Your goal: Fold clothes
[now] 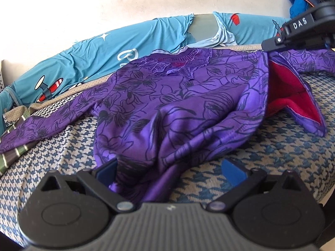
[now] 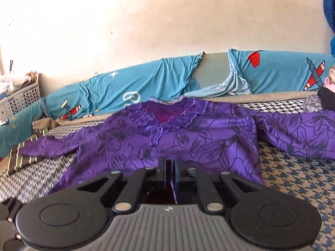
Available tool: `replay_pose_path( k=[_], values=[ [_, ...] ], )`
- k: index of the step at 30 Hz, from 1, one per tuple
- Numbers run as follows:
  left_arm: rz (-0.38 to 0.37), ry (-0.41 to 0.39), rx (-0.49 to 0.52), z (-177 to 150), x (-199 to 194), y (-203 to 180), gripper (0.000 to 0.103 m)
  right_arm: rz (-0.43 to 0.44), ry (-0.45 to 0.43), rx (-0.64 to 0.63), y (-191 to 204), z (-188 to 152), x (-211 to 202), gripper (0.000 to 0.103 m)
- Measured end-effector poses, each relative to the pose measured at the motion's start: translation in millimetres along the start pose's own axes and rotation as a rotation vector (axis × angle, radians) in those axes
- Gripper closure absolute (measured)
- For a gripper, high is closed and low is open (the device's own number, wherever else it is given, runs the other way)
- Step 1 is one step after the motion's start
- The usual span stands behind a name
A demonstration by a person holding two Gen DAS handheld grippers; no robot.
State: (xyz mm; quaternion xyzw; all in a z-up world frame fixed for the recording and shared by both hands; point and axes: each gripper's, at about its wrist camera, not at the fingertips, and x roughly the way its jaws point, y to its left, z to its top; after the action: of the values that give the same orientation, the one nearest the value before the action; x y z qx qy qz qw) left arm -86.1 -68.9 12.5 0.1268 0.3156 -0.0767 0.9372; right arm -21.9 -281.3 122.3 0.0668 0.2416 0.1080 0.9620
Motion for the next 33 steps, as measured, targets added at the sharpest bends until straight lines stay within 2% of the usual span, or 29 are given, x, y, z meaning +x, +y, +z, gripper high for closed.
replay_pose_path(
  k=[5,11,18,21,23,26,27,29,31,33],
  values=[
    [0.003,-0.002,-0.013,11,11,0,0.0,0.009,-0.027,0.064,-17,20,11,0.098],
    [0.026,0.011,-0.027,13,21,4,0.0,-0.029,0.016,0.128,-36,23,17,0.098],
    [0.058,0.01,-0.062,17,26,13,0.0,0.021,0.076,0.037,-29,-3,-10,0.096],
    [0.056,0.023,-0.081,18,29,16,0.0,0.009,0.103,-0.047,-20,-13,-14,0.093],
    [0.059,0.034,-0.085,18,31,17,0.0,0.004,0.111,-0.102,-14,-19,-17,0.083],
    [0.064,0.057,-0.092,18,34,18,0.0,0.035,0.122,-0.13,-7,-26,-22,0.067],
    [0.063,0.066,-0.098,17,35,19,0.0,0.054,0.128,-0.135,-5,-29,-24,0.064],
    [0.062,0.079,-0.106,17,37,20,0.0,0.094,0.144,-0.162,2,-34,-27,0.05],
    [0.065,0.085,-0.105,16,38,19,0.0,0.109,0.155,-0.223,12,-41,-29,0.042],
    [0.068,0.087,-0.102,16,38,19,0.0,0.098,0.164,-0.283,20,-46,-27,0.041]
  ],
)
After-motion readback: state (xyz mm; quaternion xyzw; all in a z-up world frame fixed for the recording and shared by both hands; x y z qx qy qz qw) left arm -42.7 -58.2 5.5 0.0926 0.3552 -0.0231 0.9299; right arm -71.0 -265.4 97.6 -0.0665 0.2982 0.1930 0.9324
